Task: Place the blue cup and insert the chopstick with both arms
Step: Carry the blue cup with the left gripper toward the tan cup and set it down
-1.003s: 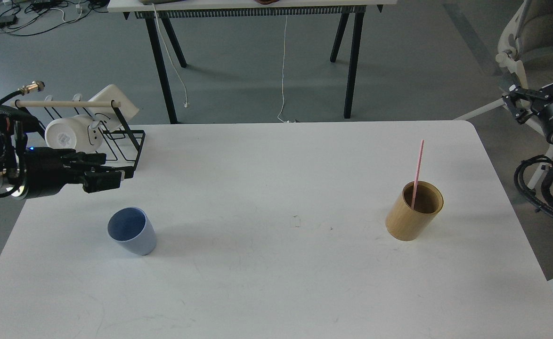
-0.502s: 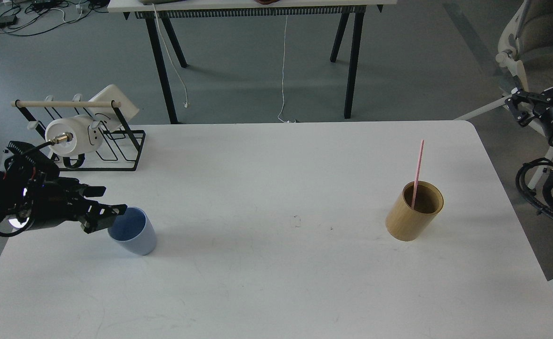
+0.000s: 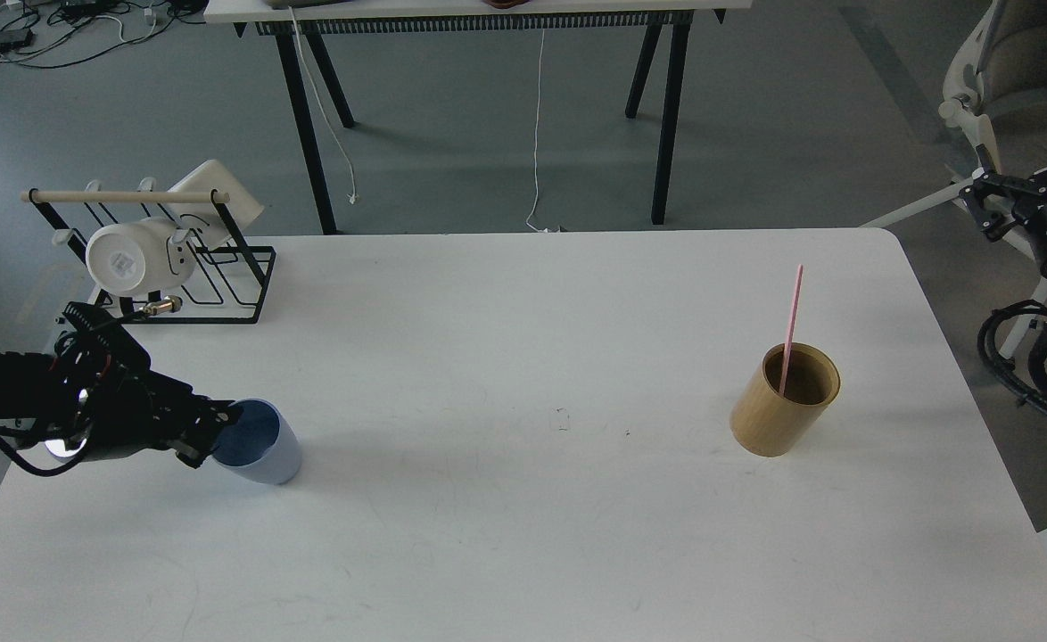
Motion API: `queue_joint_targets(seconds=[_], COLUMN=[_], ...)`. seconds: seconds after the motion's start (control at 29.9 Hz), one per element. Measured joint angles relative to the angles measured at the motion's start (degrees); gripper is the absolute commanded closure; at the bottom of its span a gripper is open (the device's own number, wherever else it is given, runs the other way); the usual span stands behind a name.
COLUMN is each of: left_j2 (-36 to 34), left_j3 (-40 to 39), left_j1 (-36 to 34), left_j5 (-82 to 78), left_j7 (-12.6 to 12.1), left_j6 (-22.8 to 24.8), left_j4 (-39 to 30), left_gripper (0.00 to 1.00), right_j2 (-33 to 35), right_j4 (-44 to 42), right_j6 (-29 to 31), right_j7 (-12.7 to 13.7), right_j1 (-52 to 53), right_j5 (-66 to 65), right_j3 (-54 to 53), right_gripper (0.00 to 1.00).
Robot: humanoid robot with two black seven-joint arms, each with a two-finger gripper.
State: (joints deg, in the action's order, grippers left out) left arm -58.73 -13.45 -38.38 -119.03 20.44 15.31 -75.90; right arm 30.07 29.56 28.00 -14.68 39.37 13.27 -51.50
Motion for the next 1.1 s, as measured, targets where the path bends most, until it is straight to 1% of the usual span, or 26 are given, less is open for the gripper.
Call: queue_joint_targets(seconds=[0.2, 0.3, 0.4, 0.47, 0.53, 0.57, 0.64, 0.77, 0.84, 0.94, 1.1], left_j2=[0.01, 0.75, 4.25, 7.83, 12.79, 15.82, 21.74, 31.85, 35.94, 39.93, 41.99], left_j3=[-0.42, -0.56, -0.97, -1.56, -2.18, -2.39, -2.52, -1.98, -1.71, -0.98, 2.20], left_j1=[-1.93, -6.13, -11.84, -14.90, -17.00, -17.72, -18.59, -19.42, -19.22, -18.25, -17.21], left_j5=[0.28, 0.38, 0.58, 0.67, 0.65, 0.50, -0.11, -1.84, -2.29, -3.51, -5.34], left_j7=[0.59, 2.71, 4.55, 4.79, 4.52, 4.08, 2.03, -4.85, -7.22, -8.64, -8.95], left_j6=[1.35, 4.89, 10.64, 12.09, 12.53, 12.61, 12.67, 12.70, 12.70, 12.70, 12.70], left_j4=[-0.64, -0.79, -1.48, -2.56, -3.23, -3.30, -2.78, -1.05, -0.29, 0.17, 0.35], left_gripper=[0.97, 0.97, 0.97, 0.98, 0.98, 0.98, 0.97, 0.97, 0.96, 0.96, 0.96], right_j2=[-0.01, -0.01, 0.15, 0.30, 0.68, 0.92, 1.49, 1.86, 1.83, 1.32, 0.93], right_j4=[-0.12, -0.12, -0.15, -0.43, -1.05, -1.45, -2.31, -3.44, -3.53, -3.36, -2.53], right_j6=[0.00, 0.00, 0.00, 0.00, 0.00, 0.00, 0.00, 0.00, 0.00, 0.00, 0.00], right_j7=[0.00, 0.00, 0.00, 0.00, 0.04, 0.18, 0.51, 0.83, 0.92, 0.97, 0.97], right_j1=[0.00, 0.00, 0.07, 0.80, 2.24, 3.51, 5.90, 8.86, 9.21, 9.29, 9.05], right_j5=[-0.07, -0.09, -0.09, -0.09, -0.09, -0.09, -0.14, -0.18, -0.18, -0.18, -0.18], right_j3=[0.00, 0.00, 0.00, 0.00, -0.02, -0.03, 0.15, 0.54, 0.64, 0.75, 0.79], right_gripper=[0.01, 0.01, 0.01, 0.01, 0.01, 0.01, 0.01, 0.01, 0.01, 0.01, 0.01])
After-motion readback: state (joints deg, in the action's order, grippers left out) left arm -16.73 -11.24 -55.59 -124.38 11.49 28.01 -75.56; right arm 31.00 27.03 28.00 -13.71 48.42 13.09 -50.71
